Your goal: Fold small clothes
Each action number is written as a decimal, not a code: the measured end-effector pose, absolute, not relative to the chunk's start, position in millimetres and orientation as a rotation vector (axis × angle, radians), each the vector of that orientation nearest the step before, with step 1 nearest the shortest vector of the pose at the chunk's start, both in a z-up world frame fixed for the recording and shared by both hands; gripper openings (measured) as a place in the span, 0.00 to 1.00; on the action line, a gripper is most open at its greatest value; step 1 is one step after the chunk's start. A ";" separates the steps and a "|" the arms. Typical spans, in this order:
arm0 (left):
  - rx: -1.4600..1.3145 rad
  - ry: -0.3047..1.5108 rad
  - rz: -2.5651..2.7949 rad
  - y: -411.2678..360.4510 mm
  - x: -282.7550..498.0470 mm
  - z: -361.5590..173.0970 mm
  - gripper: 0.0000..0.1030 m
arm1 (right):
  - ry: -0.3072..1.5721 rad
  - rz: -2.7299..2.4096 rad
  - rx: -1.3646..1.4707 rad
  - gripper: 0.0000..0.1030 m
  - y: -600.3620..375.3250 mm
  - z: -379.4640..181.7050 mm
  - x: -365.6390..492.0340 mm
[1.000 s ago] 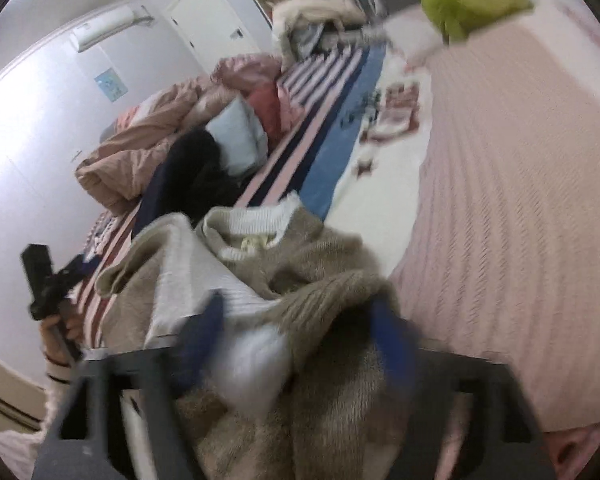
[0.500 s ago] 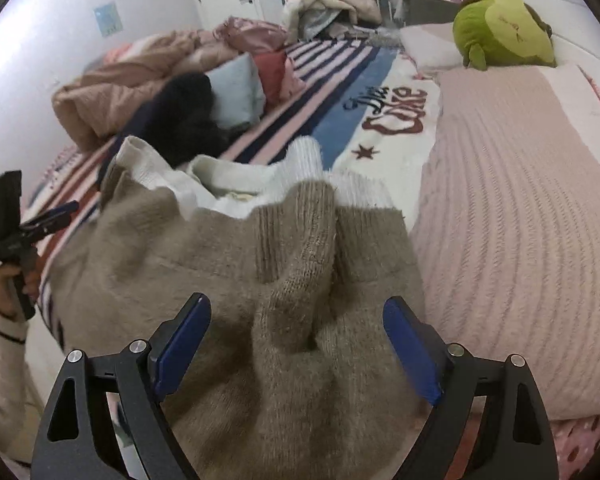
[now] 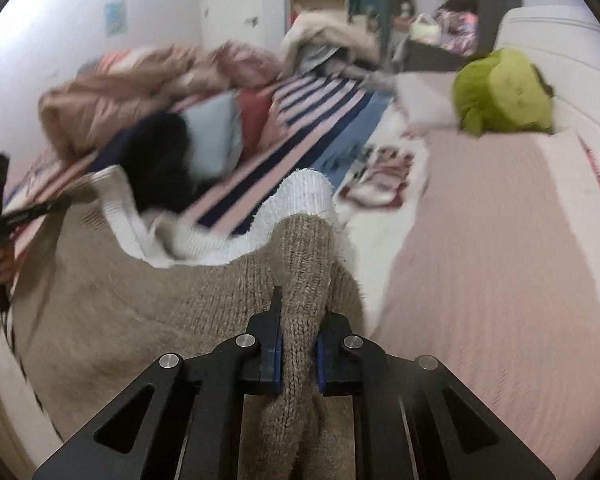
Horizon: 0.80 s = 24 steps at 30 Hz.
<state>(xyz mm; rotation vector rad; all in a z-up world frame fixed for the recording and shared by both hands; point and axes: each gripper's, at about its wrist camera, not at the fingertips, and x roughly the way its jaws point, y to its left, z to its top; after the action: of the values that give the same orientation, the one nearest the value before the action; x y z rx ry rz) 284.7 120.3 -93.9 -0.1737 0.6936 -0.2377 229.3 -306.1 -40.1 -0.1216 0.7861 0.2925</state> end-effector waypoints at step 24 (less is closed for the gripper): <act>-0.221 0.681 -0.326 133.4 138.3 -83.0 0.99 | 0.750 0.547 0.051 0.65 -266.0 -18.9 130.7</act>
<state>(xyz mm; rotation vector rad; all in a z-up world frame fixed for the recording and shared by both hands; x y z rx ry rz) 138.3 133.4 -83.0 -0.2214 0.6805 -0.3264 130.7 -266.0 -18.9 0.0513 0.7504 0.5469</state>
